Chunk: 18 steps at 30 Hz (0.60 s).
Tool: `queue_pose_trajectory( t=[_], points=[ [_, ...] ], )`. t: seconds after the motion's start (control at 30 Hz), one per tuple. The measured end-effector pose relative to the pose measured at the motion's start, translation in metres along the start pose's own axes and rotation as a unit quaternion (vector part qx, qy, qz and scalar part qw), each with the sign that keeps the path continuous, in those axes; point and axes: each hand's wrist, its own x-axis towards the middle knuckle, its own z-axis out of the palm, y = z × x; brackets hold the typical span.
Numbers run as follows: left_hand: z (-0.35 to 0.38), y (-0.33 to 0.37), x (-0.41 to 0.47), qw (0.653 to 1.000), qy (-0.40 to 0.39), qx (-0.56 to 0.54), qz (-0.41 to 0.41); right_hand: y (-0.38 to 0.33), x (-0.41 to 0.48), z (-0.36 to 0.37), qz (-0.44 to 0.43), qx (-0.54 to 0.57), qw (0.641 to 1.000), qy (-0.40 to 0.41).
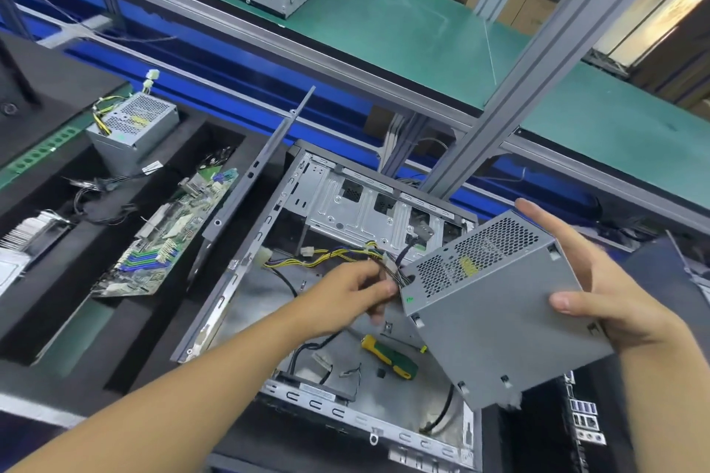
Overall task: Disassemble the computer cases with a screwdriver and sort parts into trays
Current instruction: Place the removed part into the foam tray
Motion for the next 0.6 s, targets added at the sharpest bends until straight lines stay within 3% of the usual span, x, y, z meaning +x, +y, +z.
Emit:
queue_pose_trajectory(
  t=[0.07,0.17,0.27,0.37,0.5,0.6],
  points=[
    [-0.005,-0.002,-0.004,0.999,0.015,-0.043,-0.007,0.002,-0.001,-0.002,-0.001,0.01,1.0,0.014],
    [-0.015,-0.002,-0.008,0.999,0.027,-0.023,0.007,0.006,-0.004,-0.004,-0.011,-0.004,0.999,0.042],
    [-0.025,-0.003,-0.012,0.998,0.014,0.065,-0.021,0.013,-0.004,-0.008,-0.014,0.01,0.997,0.072],
    [-0.035,-0.002,-0.012,0.98,-0.005,0.167,-0.11,0.018,-0.003,-0.012,-0.002,0.023,0.996,0.081],
    [-0.047,-0.01,-0.013,0.92,-0.004,0.311,-0.239,0.024,-0.003,-0.017,0.0,0.023,0.992,0.12],
    [-0.046,-0.018,-0.021,0.826,-0.115,0.44,-0.333,0.027,-0.006,-0.023,-0.007,0.048,0.991,0.126]
  ],
)
